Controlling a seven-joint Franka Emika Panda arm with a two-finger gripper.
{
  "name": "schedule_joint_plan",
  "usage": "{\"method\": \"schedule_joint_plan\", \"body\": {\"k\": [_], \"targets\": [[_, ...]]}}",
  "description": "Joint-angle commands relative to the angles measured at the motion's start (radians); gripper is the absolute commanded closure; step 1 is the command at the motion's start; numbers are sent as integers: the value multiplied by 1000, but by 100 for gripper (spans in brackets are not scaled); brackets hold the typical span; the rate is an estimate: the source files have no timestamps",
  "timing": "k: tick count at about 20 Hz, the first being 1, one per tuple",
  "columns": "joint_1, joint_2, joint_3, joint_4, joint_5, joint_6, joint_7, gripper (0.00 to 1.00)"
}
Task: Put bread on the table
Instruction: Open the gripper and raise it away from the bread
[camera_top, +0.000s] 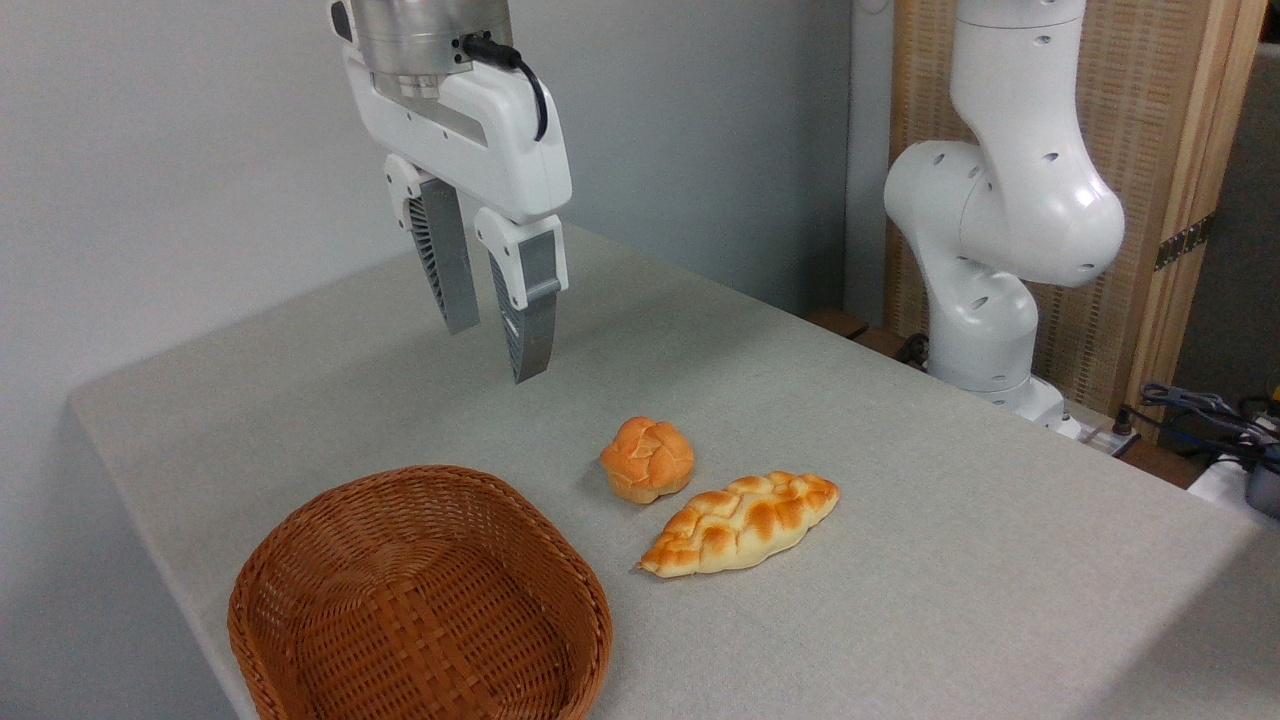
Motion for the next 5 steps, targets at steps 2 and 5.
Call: {"method": "schedule_joint_plan", "body": {"k": [2, 5], "targets": [[3, 7, -3, 25, -7, -51, -17, 0], [4, 7, 4, 27, -8, -51, -3, 0]]}}
